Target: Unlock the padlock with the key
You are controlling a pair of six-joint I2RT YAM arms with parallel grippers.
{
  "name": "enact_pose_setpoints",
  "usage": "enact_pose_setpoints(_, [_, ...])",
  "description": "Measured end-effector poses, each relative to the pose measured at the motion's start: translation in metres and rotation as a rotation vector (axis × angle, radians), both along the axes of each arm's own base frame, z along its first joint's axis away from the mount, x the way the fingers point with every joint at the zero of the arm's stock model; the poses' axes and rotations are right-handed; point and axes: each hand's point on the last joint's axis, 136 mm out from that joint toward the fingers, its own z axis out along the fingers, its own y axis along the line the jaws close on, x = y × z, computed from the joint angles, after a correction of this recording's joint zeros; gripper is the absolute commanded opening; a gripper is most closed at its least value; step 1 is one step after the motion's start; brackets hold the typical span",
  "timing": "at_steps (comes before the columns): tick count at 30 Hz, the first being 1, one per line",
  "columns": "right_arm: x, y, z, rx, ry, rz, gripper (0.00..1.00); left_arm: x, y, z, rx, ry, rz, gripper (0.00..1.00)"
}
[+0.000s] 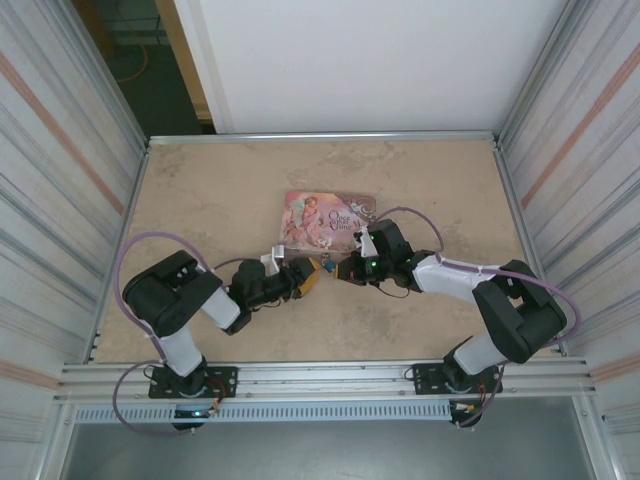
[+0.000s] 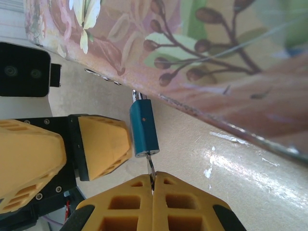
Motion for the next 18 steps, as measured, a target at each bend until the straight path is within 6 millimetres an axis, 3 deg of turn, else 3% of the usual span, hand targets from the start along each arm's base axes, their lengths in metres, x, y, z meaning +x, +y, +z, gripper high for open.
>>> enact_pose_setpoints(5, [0.0,0.0,0.0,0.0,0.0,-0.001,0.0,0.008,0.001,0.009,-0.034,-0.014,0.039,0.53])
enact_pose_setpoints(13, [0.001,0.0,0.001,0.008,0.012,-0.015,0.0,0.009,-0.011,-0.005,-0.035,0.035,0.037,0.53])
enact_pose_setpoints(18, [0.003,0.002,0.004,0.023,0.019,-0.03,0.0,0.014,-0.017,0.0,-0.052,0.033,0.037,0.5])
